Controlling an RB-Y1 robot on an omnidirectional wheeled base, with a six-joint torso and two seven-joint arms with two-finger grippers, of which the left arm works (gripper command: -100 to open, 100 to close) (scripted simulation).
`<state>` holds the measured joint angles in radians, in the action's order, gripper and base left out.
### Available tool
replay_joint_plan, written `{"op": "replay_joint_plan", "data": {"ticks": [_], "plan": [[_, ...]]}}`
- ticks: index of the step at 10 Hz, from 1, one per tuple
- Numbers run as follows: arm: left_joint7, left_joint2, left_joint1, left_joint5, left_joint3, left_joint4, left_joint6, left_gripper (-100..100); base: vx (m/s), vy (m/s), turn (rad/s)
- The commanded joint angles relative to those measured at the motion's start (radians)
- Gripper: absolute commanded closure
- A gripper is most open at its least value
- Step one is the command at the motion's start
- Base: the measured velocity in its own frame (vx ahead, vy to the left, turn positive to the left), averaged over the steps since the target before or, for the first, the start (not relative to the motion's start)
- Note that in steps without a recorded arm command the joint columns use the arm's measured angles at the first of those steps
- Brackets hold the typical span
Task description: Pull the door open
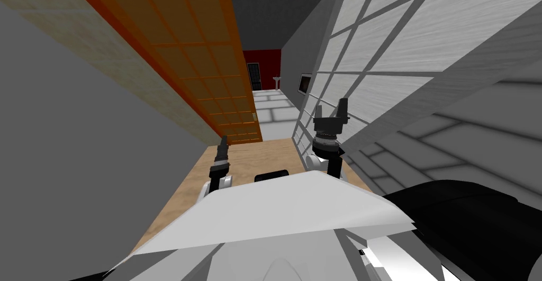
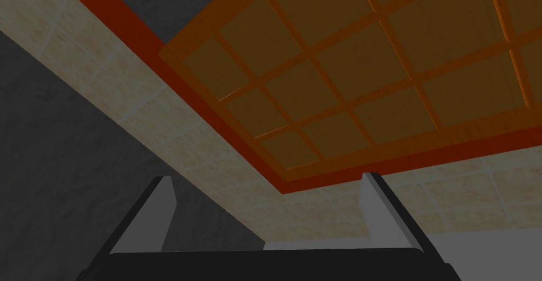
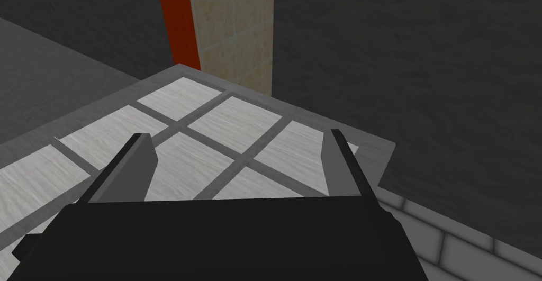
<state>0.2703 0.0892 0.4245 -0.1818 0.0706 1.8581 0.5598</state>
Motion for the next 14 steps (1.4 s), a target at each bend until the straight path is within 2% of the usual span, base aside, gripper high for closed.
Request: {"op": "replay_joint_plan", "data": {"ticks": [1,14], "plan": [[0.03,0.002,-0.005,-0.007,0.008,-0.024,0.006,-100,0.101,-0.03,-0.032],[0.272,0.015,-0.076,-0.064,0.086,-0.277,0.087,-100,0.099,-0.018,-0.035]]}}
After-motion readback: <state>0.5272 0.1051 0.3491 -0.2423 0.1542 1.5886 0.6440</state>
